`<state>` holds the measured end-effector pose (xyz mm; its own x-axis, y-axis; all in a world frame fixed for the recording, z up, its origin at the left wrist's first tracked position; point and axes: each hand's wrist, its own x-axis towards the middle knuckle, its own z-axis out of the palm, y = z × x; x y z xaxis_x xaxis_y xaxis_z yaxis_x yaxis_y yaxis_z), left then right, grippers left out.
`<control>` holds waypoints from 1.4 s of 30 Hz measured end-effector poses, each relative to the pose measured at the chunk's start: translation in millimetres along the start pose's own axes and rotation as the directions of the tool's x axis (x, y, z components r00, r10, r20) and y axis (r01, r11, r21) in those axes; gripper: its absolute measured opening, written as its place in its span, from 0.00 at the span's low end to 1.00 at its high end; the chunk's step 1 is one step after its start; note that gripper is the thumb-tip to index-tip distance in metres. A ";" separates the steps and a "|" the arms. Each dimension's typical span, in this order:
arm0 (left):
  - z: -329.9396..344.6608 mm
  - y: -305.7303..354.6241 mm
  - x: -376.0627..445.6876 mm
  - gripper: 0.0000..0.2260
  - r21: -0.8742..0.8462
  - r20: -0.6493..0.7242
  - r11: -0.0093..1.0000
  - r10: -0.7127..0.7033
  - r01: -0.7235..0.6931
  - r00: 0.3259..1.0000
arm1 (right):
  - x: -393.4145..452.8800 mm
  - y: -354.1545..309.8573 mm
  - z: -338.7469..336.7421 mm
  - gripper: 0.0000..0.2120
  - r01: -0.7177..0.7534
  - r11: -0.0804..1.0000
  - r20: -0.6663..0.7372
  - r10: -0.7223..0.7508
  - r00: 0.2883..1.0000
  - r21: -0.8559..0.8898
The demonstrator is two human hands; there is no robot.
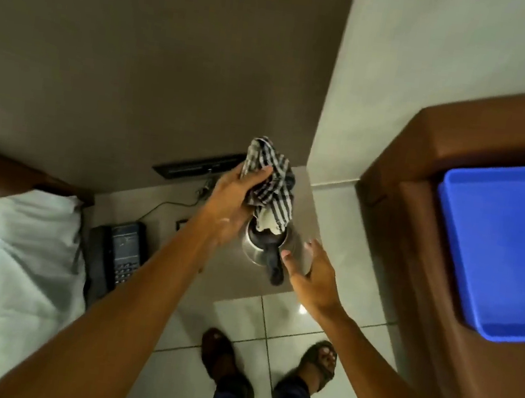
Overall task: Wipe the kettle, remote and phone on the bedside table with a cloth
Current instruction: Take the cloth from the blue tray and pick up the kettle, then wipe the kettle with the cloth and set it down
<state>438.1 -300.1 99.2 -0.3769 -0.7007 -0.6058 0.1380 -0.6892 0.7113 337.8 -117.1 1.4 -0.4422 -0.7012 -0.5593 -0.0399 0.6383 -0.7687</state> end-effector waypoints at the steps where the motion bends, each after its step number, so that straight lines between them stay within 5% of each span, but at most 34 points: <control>1: -21.3 0.5 -1.9 0.15 -0.008 -0.035 1.000 0.021 -0.021 0.999 | -1.5 6.0 16.3 0.34 -0.033 0.999 -0.002 0.033 0.999 0.028; 4: -75.2 -8.9 -6.6 0.10 0.032 -0.163 0.995 0.103 -0.099 0.981 | -5.7 25.8 54.8 0.23 -0.119 0.993 -0.032 0.120 0.992 0.020; 8: -124.8 -38.0 -2.0 0.15 0.127 -0.321 0.984 0.159 -0.124 0.934 | -0.1 38.3 86.8 0.23 -0.163 0.980 -0.094 0.174 0.980 0.115; 15: -154.7 -94.6 2.9 0.21 0.288 -0.492 0.957 0.177 -0.033 0.853 | 14.5 37.0 101.7 0.18 -0.025 0.901 -0.210 0.129 0.969 0.434; 18: -141.6 -119.1 5.1 0.20 0.371 -0.554 0.929 0.206 0.017 0.807 | 18.6 27.8 90.7 0.15 -0.030 0.806 -0.291 0.247 0.924 0.591; 20: -121.8 -134.0 5.2 0.20 0.466 -0.464 0.883 0.293 -0.050 0.836 | 21.8 29.5 83.2 0.18 -0.080 0.761 -0.288 0.338 0.896 0.643; 24: -102.6 -167.3 -15.4 0.22 0.686 -0.006 0.636 0.491 -0.354 0.871 | 20.5 34.8 69.8 0.20 -0.074 0.731 -0.280 0.350 0.894 0.678; 29: -129.4 -159.4 -4.3 0.23 0.673 -0.302 0.734 0.379 -0.086 0.875 | 8.8 34.2 62.1 0.16 -0.015 0.673 -0.308 0.359 0.881 0.740; 33: -102.5 -167.5 -33.2 0.28 0.801 0.141 0.389 0.616 -0.454 0.775 | 15.7 22.8 63.6 0.16 0.022 0.627 -0.281 0.316 0.906 0.778; 34: -105.9 -170.9 -37.7 0.27 0.812 0.114 0.392 0.619 -0.432 0.777 | 16.3 19.9 63.3 0.16 0.027 0.632 -0.277 0.301 0.912 0.774; 37: -108.2 -154.6 -16.1 0.25 0.691 -0.347 0.704 0.521 -0.163 0.780 | 15.8 15.9 66.5 0.15 0.010 0.675 -0.273 0.285 0.919 0.738; 38: -99.6 -146.0 -12.2 0.25 0.712 -0.335 0.679 0.552 -0.179 0.764 | 15.3 14.9 68.6 0.15 -0.001 0.679 -0.270 0.292 0.918 0.734; 41: -90.4 -157.3 -21.1 0.27 0.848 0.165 0.279 0.669 -0.450 0.725 | 15.5 12.0 73.1 0.17 -0.021 0.659 -0.254 0.320 0.913 0.752; 42: -101.2 -159.3 -23.7 0.27 0.852 0.203 0.243 0.662 -0.463 0.721 | 13.6 12.7 73.1 0.17 -0.032 0.663 -0.253 0.329 0.910 0.748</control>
<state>517.7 -192.3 -35.9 -0.3668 -0.9242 0.1064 -0.5723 0.3143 0.7574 396.8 -141.8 -38.7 -0.6418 -0.3477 -0.6835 0.6579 0.2082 -0.7238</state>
